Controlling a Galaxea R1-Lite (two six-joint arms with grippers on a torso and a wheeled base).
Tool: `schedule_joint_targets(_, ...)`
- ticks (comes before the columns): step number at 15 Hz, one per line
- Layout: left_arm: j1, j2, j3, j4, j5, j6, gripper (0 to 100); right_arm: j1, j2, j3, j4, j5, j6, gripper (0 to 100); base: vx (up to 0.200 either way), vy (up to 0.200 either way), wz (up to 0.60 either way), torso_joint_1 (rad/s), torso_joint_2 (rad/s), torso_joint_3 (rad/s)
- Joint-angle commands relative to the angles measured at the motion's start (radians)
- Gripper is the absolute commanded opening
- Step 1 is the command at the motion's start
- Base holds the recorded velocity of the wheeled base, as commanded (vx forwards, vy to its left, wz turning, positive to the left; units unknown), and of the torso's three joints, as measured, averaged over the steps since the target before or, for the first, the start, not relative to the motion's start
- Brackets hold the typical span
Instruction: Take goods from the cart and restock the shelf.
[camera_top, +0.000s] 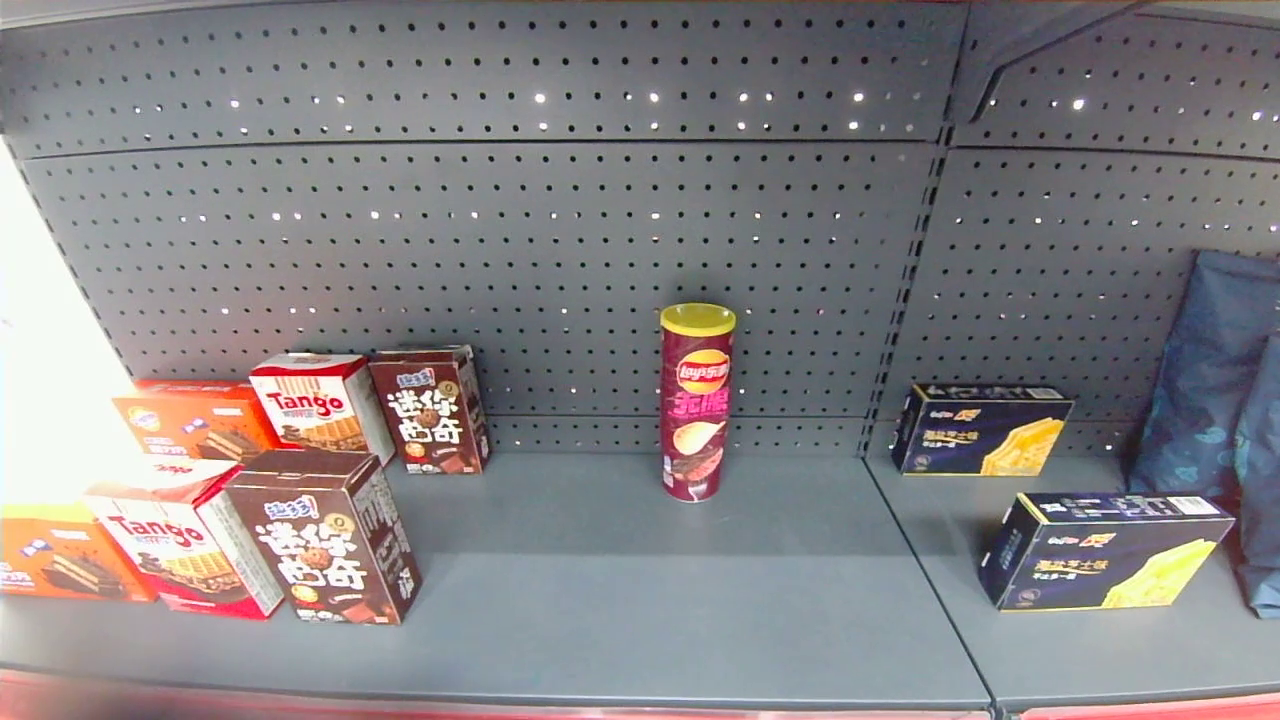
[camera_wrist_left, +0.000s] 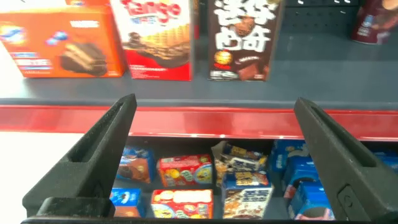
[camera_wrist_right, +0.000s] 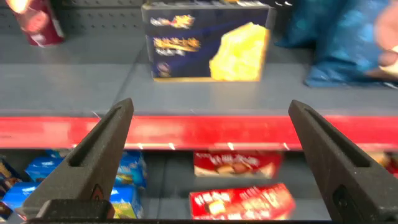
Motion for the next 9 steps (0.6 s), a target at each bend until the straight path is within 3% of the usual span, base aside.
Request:
schedule_joint_targets(1,0.0,0.0,0.0,-0.001,0.001,-0.001,100,0.0,0.0,0.0,0.001,0.001,0.0,100,0.0,0.0,0.6,-0.007,0.0,0.002)
schedule_joint_targets(9,0.0,0.0,0.0,-0.001,0.003,-0.001,100,0.002,0.0,0.0,0.001,0.001,0.001,100,0.0,0.0,0.6,0.004,0.0,0.001)
